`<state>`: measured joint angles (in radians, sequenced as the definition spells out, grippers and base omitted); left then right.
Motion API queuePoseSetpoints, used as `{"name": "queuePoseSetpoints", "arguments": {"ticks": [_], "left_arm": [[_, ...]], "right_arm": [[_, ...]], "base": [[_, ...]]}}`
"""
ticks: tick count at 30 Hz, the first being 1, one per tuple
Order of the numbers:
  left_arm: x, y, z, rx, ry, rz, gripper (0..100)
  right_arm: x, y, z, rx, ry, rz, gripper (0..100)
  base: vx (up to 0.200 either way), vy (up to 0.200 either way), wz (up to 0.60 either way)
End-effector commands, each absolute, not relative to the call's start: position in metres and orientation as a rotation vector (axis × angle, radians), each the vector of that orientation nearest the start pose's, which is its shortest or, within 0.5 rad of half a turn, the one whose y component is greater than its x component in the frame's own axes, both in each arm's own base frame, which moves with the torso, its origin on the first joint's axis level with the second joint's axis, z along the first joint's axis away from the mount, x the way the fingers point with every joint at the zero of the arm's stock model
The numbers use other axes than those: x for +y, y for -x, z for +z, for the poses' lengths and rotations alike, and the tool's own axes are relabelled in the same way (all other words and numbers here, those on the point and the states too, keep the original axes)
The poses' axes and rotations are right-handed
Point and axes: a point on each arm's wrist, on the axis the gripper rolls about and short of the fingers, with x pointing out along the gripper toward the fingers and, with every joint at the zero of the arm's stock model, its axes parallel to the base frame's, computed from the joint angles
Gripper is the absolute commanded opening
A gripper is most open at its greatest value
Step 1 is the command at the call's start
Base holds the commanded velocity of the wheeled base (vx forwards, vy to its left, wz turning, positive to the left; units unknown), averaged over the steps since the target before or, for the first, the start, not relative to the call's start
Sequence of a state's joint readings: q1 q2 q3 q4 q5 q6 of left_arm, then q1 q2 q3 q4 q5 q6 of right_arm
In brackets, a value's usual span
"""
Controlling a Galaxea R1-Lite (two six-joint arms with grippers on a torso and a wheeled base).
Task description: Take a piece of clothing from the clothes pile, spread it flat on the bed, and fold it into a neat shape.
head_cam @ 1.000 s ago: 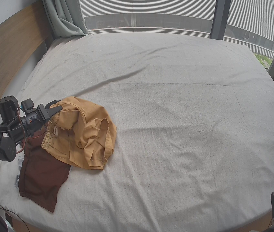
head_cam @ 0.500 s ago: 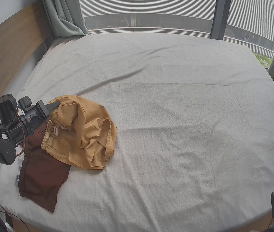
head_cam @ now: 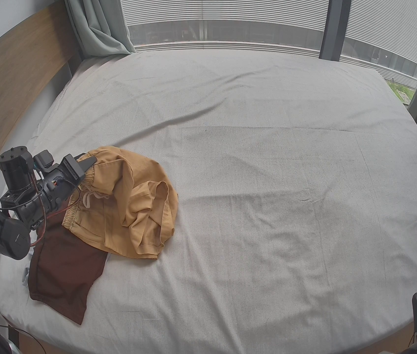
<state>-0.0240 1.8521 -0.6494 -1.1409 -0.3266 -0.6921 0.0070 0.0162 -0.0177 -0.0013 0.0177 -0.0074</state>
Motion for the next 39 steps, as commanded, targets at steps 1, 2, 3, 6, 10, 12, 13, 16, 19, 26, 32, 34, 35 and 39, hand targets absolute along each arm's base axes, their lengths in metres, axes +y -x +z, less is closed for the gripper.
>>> {"name": "queuePoseSetpoints", "arguments": {"ticks": [1, 2, 3, 6, 10, 12, 13, 16, 19, 26, 32, 34, 35, 39], "left_arm": [[-0.03, -0.309, 0.152, 0.186, 0.724, -0.347, 0], [-0.033, -0.309, 0.153, 0.185, 0.735, -0.352, 0], [-0.039, -0.308, 0.154, 0.186, 0.751, -0.357, 0], [-0.048, -0.309, 0.157, 0.177, 0.786, -0.348, 0], [-0.061, -0.308, 0.16, 0.161, 0.824, -0.317, 0], [-0.072, -0.307, 0.162, 0.157, 0.852, -0.311, 0], [-0.072, -0.307, 0.162, 0.157, 0.852, -0.311, 0], [-0.08, -0.305, 0.162, 0.157, 0.871, -0.315, 0], [-0.087, -0.303, 0.162, 0.168, 0.871, -0.334, 0], [-0.108, -0.298, 0.171, 0.152, 0.903, -0.357, 0], [-0.124, -0.296, 0.178, 0.154, 0.93, -0.382, 0], [-0.131, -0.294, 0.178, 0.164, 0.929, -0.397, 0], [-0.134, -0.292, 0.179, 0.165, 0.929, -0.403, 0], [-0.146, -0.29, 0.183, 0.161, 0.932, -0.407, 0]], "right_arm": [[0.0, 0.023, 0.076, -0.002, 0.008, 0.026, 100], [0.0, 0.023, 0.076, -0.002, 0.008, 0.026, 100], [0.0, 0.023, 0.076, -0.002, 0.008, 0.026, 100], [0.0, 0.023, 0.076, -0.002, 0.008, 0.026, 100], [0.0, 0.023, 0.076, -0.002, 0.008, 0.026, 100], [0.0, 0.023, 0.076, -0.002, 0.008, 0.026, 100], [0.0, 0.023, 0.076, -0.002, 0.008, 0.026, 100], [0.0, 0.023, 0.076, -0.002, 0.008, 0.026, 100], [0.0, 0.023, 0.076, -0.002, 0.008, 0.026, 100], [0.0, 0.023, 0.076, -0.002, 0.008, 0.026, 100], [0.0, 0.023, 0.076, -0.002, 0.008, 0.026, 100], [0.0, 0.023, 0.076, -0.002, 0.008, 0.026, 100], [0.0, 0.023, 0.076, -0.002, 0.008, 0.026, 100], [0.0, 0.023, 0.076, -0.002, 0.008, 0.026, 100]], "base": [[0.0, 0.0, 0.0], [0.0, 0.0, 0.0], [0.0, 0.0, 0.0], [0.0, 0.0, 0.0], [0.0, 0.0, 0.0], [0.0, 0.0, 0.0], [0.0, 0.0, 0.0], [0.0, 0.0, 0.0], [0.0, 0.0, 0.0], [0.0, 0.0, 0.0], [0.0, 0.0, 0.0], [0.0, 0.0, 0.0], [0.0, 0.0, 0.0], [0.0, 0.0, 0.0]]}}
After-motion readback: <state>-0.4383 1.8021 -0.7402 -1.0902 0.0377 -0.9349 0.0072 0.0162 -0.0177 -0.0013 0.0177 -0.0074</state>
